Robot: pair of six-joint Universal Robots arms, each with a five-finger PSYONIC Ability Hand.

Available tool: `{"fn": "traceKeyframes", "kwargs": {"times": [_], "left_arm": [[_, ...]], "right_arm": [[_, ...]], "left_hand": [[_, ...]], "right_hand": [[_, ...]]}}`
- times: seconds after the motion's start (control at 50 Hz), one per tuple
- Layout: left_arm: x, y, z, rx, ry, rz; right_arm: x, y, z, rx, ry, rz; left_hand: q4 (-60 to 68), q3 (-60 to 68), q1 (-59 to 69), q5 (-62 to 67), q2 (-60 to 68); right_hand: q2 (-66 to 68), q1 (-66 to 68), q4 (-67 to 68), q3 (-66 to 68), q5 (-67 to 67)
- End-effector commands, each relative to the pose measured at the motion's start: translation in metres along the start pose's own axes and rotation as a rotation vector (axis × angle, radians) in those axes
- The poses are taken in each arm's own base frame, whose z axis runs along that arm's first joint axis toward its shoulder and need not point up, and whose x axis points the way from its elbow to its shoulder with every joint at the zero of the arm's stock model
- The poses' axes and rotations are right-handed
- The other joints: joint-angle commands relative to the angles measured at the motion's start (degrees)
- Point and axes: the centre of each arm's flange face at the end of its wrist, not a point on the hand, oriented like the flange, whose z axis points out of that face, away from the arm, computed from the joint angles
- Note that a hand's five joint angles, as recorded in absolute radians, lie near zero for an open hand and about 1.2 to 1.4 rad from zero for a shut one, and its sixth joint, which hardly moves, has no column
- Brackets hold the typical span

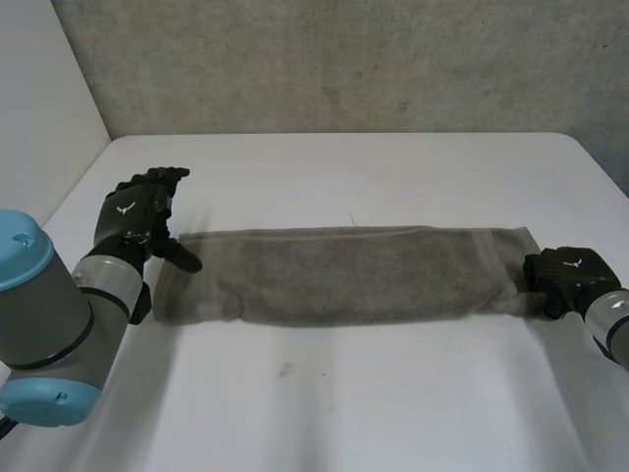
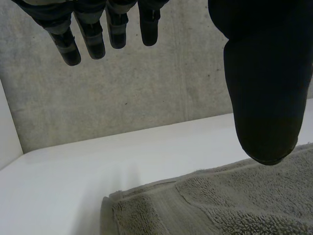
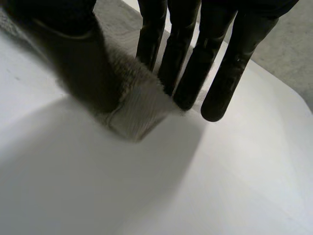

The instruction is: Fold the towel.

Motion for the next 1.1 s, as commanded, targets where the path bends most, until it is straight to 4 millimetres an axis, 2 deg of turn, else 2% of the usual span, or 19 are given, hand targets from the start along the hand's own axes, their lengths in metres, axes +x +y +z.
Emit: {"fn": "traceKeyframes", "kwargs": {"times": [0.02,0.14,0.24,0.34,0.48,0.52,0.54,0.62,0.64,0.68,0.74,0.78,0.8,0.84,0.86,0.9,0.94,1.0,1.1], "left_arm": [[0.000,0.002,0.000,-0.007,-0.001,0.000],[0.000,0.003,-0.001,-0.010,-0.001,0.002],[0.000,0.003,-0.001,-0.009,0.001,0.002],[0.000,0.001,-0.001,-0.004,0.000,0.002],[-0.001,0.000,-0.001,-0.002,-0.003,0.000],[0.000,0.000,-0.001,0.001,-0.003,0.000],[0.000,0.000,-0.001,0.001,-0.003,0.000],[-0.001,0.000,-0.001,0.000,-0.003,0.000],[-0.001,0.000,-0.001,-0.001,-0.003,0.000],[-0.001,0.000,-0.001,-0.001,-0.003,0.000],[-0.001,0.000,-0.001,-0.001,-0.003,0.000],[-0.001,0.000,-0.001,-0.001,-0.003,0.000],[-0.001,0.000,-0.001,-0.001,-0.003,0.000],[-0.001,0.001,-0.001,-0.004,-0.003,0.002],[-0.001,0.001,-0.001,-0.004,-0.003,0.002],[-0.001,0.000,-0.001,-0.002,-0.003,0.000],[-0.001,0.000,-0.001,-0.002,-0.003,0.001],[0.000,0.001,-0.002,-0.004,-0.002,0.002],[0.000,0.001,-0.002,-0.004,-0.002,0.002]], "right_arm": [[0.022,0.002,0.009,0.015,0.073,-0.060],[0.049,0.001,0.015,0.011,0.137,-0.114],[0.112,0.012,0.012,-0.051,0.280,-0.226],[0.145,0.010,0.010,-0.079,0.356,-0.347],[0.160,-0.014,0.008,-0.067,0.415,-0.375],[0.130,-0.053,0.009,0.016,0.368,-0.410],[0.130,-0.053,0.009,0.016,0.368,-0.410],[0.054,-0.109,0.009,0.175,0.231,-0.472],[0.054,-0.109,0.009,0.175,0.230,-0.473],[0.001,-0.132,0.003,0.264,0.140,-0.507],[-0.033,-0.141,-0.003,0.313,0.075,-0.530],[-0.101,-0.151,-0.017,0.400,-0.067,-0.569],[-0.101,-0.151,-0.017,0.400,-0.068,-0.569],[-0.159,-0.144,-0.032,0.438,-0.206,-0.599],[-0.160,-0.144,-0.032,0.438,-0.207,-0.599],[-0.207,-0.127,-0.046,0.443,-0.328,-0.629],[-0.230,-0.113,-0.052,0.431,-0.392,-0.647],[-0.261,-0.089,-0.064,0.404,-0.492,-0.664],[-0.280,-0.069,-0.076,0.370,-0.563,-0.654]], "left_hand": [[0.6,0.6,0.1,-1.4,0.7],[0.6,0.6,0.1,-1.4,0.7],[0.6,0.6,0.1,-1.4,0.7],[0.6,0.6,0.1,-1.4,0.7],[0.5,0.5,0.0,-1.6,0.6],[0.5,0.5,0.0,-1.6,0.6],[0.5,0.5,0.0,-1.6,0.6],[0.5,0.5,0.0,-1.6,0.6],[0.5,0.5,0.0,-1.6,0.6],[0.5,0.5,0.0,-1.6,0.6],[0.4,0.4,-0.1,-1.7,0.5],[0.4,0.4,-0.1,-1.7,0.5],[0.4,0.4,-0.1,-1.7,0.5],[0.4,0.4,-0.1,-1.7,0.5],[0.4,0.4,-0.1,-1.7,0.5],[0.4,0.4,-0.1,-1.7,0.5],[0.4,0.4,-0.1,-1.7,0.5],[0.4,0.4,-0.1,-1.7,0.5],[0.4,0.4,-0.1,-1.7,0.5]], "right_hand": [[16.5,15.2,16.4,16.9,16.6],[16.5,15.2,16.4,16.9,16.6],[16.5,15.2,16.4,16.9,16.6],[16.5,15.2,16.4,16.9,16.6],[16.5,15.2,16.4,16.9,16.6],[16.5,15.2,16.4,16.9,16.6],[16.5,15.2,16.4,16.9,16.6],[16.5,15.2,16.4,16.9,16.6],[16.5,15.2,16.4,16.9,16.6],[16.5,15.2,16.4,16.9,16.6],[16.5,15.2,16.4,16.9,16.6],[16.5,15.2,16.4,16.9,16.6],[16.5,15.2,16.4,16.9,16.6],[16.5,15.2,16.4,16.9,16.6],[16.5,15.2,16.4,16.9,16.6],[16.5,15.2,16.4,16.9,16.6],[16.5,15.2,16.4,16.9,16.6],[16.5,15.2,16.4,16.9,16.6],[16.5,15.2,16.4,16.9,16.6]]}}
